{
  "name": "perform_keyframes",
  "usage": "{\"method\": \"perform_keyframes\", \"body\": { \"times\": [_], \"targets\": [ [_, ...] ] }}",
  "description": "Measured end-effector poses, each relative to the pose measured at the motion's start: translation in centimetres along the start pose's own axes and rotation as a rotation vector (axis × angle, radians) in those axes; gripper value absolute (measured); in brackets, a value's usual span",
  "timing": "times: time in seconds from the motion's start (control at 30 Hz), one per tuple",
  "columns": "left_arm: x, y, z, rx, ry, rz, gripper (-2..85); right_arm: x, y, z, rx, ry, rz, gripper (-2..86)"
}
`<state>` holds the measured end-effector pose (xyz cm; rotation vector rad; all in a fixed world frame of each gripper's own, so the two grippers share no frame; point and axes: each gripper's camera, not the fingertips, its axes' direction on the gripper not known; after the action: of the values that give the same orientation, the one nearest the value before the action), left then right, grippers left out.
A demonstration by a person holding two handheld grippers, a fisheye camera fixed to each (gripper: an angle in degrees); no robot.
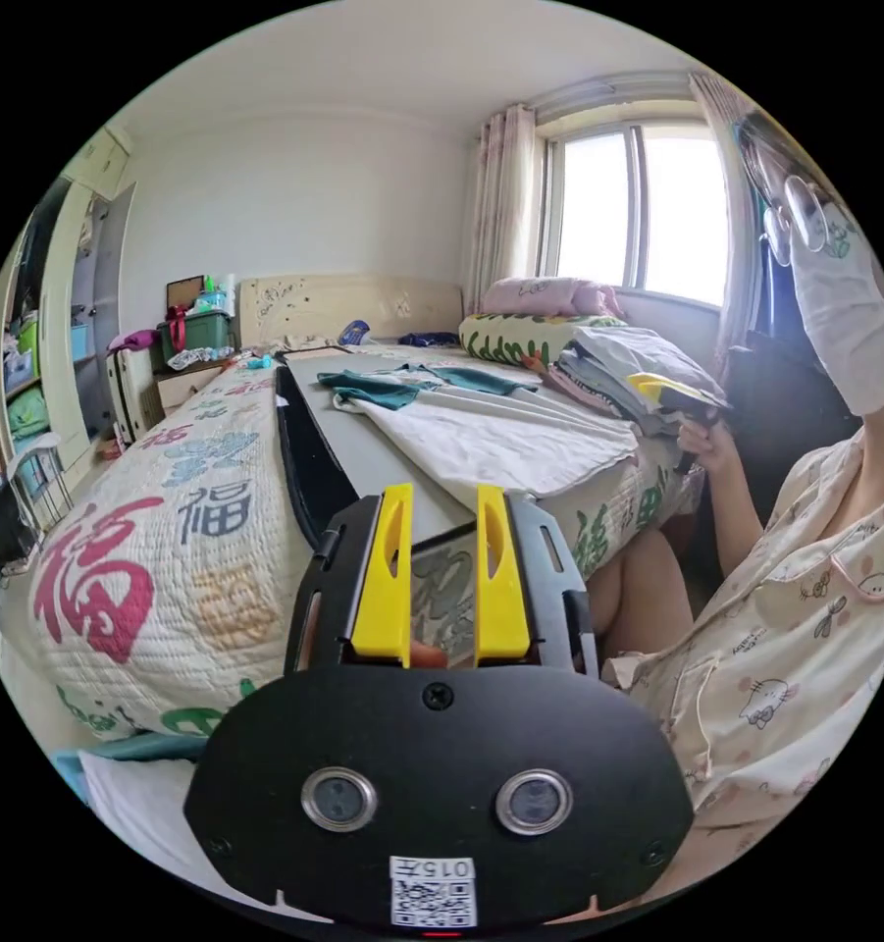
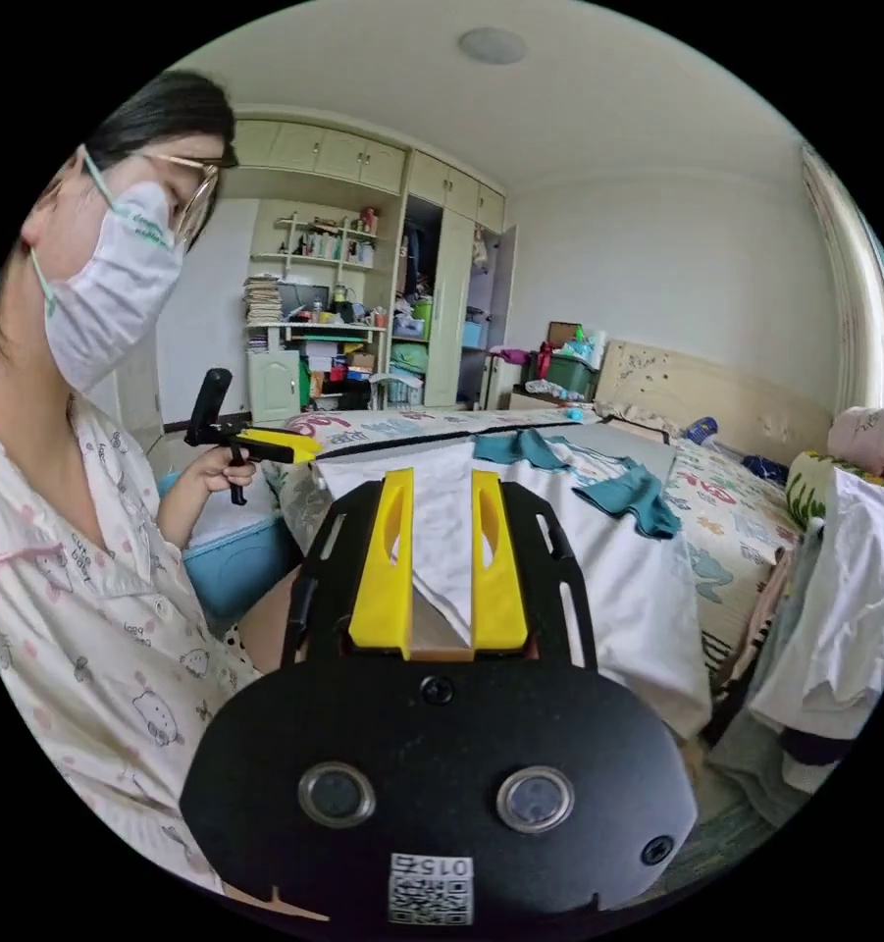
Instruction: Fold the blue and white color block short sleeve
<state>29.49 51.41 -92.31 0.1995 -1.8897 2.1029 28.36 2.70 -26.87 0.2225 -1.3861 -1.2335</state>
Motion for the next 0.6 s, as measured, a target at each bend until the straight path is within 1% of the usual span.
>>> {"method": "perform_keyframes", "body": {
  "times": [0.03,0.1,0.2,0.3,0.33,0.47,0.53,0.6],
  "targets": [
    [1.3,0.8,-0.9,0.030,0.026,-0.003,10.7,-2.5,-0.1,1.6,-0.017,-0.066,-0.063,11.0],
    [2.9,1.4,-1.9,0.046,0.046,-0.007,11.2,-5.5,-0.1,4.2,-0.048,-0.093,-0.129,12.2],
    [5.0,1.3,-2.9,0.019,0.008,-0.029,11.6,-8.0,1.0,8.2,-0.138,0.000,-0.151,12.1],
    [7.1,1.0,-4.3,0.015,-0.016,-0.046,11.8,-8.1,1.9,9.9,-0.204,0.092,-0.123,10.4],
    [7.8,0.8,-5.0,0.018,-0.015,-0.049,11.8,-7.8,1.9,9.9,-0.205,0.135,-0.104,9.3],
    [10.0,-1.2,-7.5,0.050,-0.017,-0.062,11.9,-6.6,1.5,7.8,-0.184,0.197,-0.043,4.6],
    [12.1,-2.9,-9.7,0.090,-0.058,-0.056,11.9,-4.8,1.2,4.9,-0.112,0.265,0.036,2.0],
    [14.0,-4.3,-11.1,0.119,-0.095,-0.049,12.1,-2.8,1.0,2.4,-0.045,0.259,0.127,1.3]
  ]
}}
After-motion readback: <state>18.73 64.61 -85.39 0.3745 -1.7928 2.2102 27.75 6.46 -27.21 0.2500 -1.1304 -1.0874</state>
